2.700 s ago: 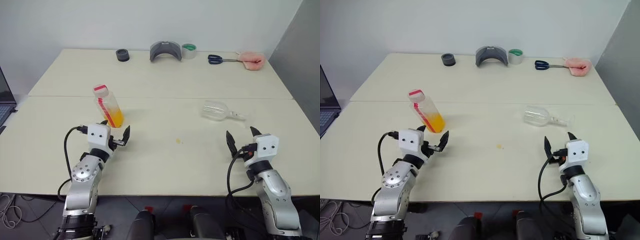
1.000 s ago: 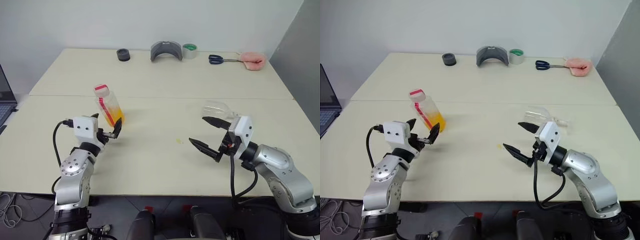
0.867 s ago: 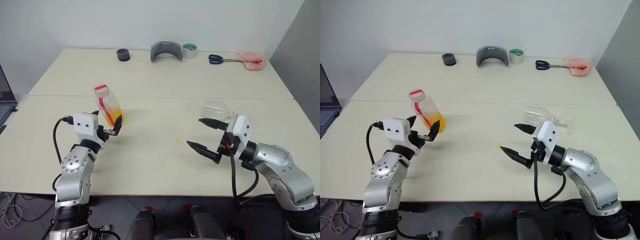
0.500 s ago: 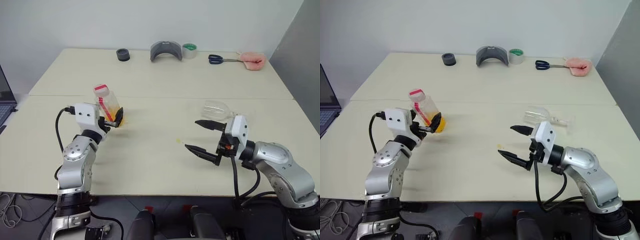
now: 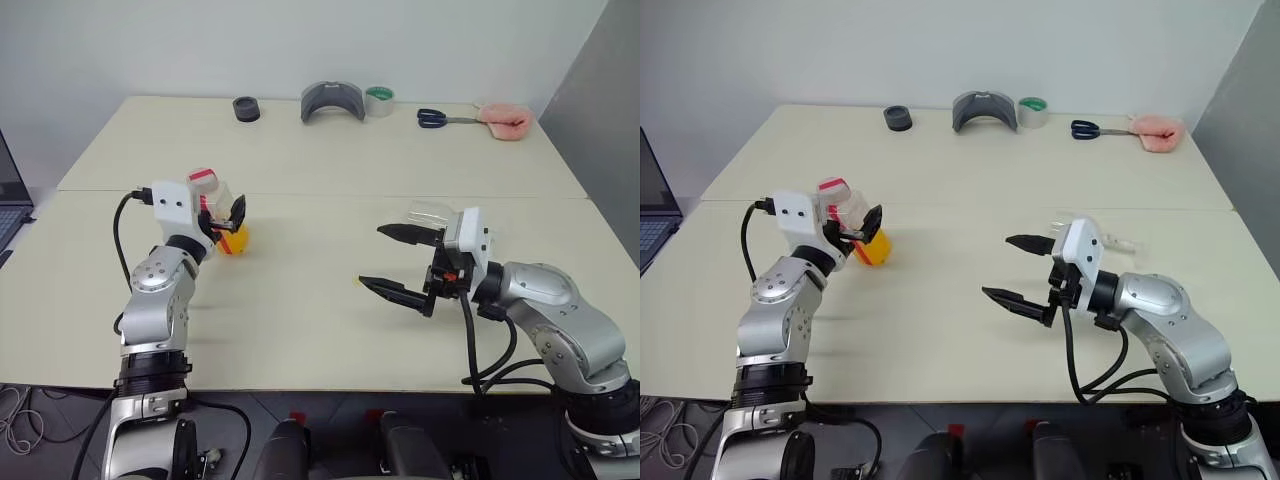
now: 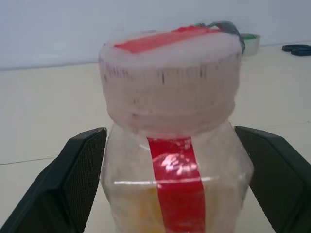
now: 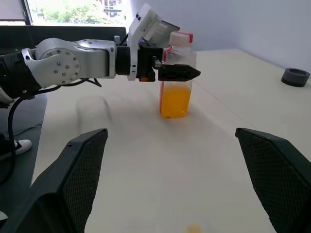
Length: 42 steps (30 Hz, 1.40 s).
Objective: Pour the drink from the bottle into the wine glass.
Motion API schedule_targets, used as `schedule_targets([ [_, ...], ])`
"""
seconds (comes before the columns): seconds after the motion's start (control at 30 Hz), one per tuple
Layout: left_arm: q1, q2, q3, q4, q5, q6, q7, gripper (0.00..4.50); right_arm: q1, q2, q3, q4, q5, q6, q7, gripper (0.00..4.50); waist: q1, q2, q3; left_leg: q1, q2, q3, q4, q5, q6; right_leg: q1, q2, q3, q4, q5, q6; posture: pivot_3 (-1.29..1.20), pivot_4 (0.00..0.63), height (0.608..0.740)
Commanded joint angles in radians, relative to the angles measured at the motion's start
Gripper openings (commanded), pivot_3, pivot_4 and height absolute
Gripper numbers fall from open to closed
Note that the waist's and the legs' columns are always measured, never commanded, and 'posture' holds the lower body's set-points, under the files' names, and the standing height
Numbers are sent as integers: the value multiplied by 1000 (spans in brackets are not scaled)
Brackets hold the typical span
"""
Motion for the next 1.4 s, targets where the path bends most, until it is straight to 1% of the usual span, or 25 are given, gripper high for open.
schedule_targets([
  [0.03, -30, 12, -1, -23, 4, 12, 11, 4472, -19, 7, -10, -14, 24, 9, -3, 4500, 0, 0, 0, 0, 0, 0, 0, 0, 0, 0, 0, 0, 0, 0, 0, 0, 150, 740],
  [0.4, 8, 3, -10, -113, 5, 90, 44, 4472, -16, 2, -18, -12, 22, 16, 1, 4500, 0, 0, 0, 0, 0, 0, 0, 0, 0, 0, 0, 0, 0, 0, 0, 0, 150, 740],
  [0.7, 10, 9, -11, -118, 11, 94, 48, 4472, -19, 2, -16, -2, 21, 14, 6, 4500, 0, 0, 0, 0, 0, 0, 0, 0, 0, 0, 0, 0, 0, 0, 0, 0, 150, 740],
  [0.8, 11, 8, -9, -114, 12, 91, 51, 3864, -20, 0, -18, 0, 21, 14, 7, 4500, 0, 0, 0, 0, 0, 0, 0, 0, 0, 0, 0, 0, 0, 0, 0, 0, 150, 740],
  [0.9, 14, 4, -6, -108, 14, 86, 56, 2990, -21, 0, -18, 1, 21, 14, 7, 4500, 0, 0, 0, 0, 0, 0, 0, 0, 0, 0, 0, 0, 0, 0, 0, 0, 150, 740],
  [0.97, 18, 3, -6, -107, 13, 84, 59, 2324, -22, 1, -19, 1, 22, 14, 6, 4500, 0, 0, 0, 0, 0, 0, 0, 0, 0, 0, 0, 0, 0, 0, 0, 0, 150, 740],
  [1.0, 20, 2, -6, -107, 12, 82, 60, 2047, -22, 1, -20, 0, 23, 14, 5, 4500, 0, 0, 0, 0, 0, 0, 0, 0, 0, 0, 0, 0, 0, 0, 0, 0, 150, 740],
  [1.03, 22, 2, -6, -106, 11, 80, 61, 1864, -23, 2, -20, 0, 23, 14, 5, 4500, 0, 0, 0, 0, 0, 0, 0, 0, 0, 0, 0, 0, 0, 0, 0, 0, 150, 740],
  [1.23, 37, -13, -9, -109, -23, 57, 27, 1841, -21, 5, -25, -11, 18, 9, -10, 4500, 0, 0, 0, 0, 0, 0, 0, 0, 0, 0, 0, 0, 0, 0, 0, 0, 150, 740],
  [1.4, 29, -22, -67, -153, -84, 71, -98, 1840, -8, 0, -66, -45, 41, 38, -57, 4500, 3, 0, 0, -1, 0, 0, 0, 0, 0, 0, -1, 0, 0, 0, 0, 0, 150, 740],
])
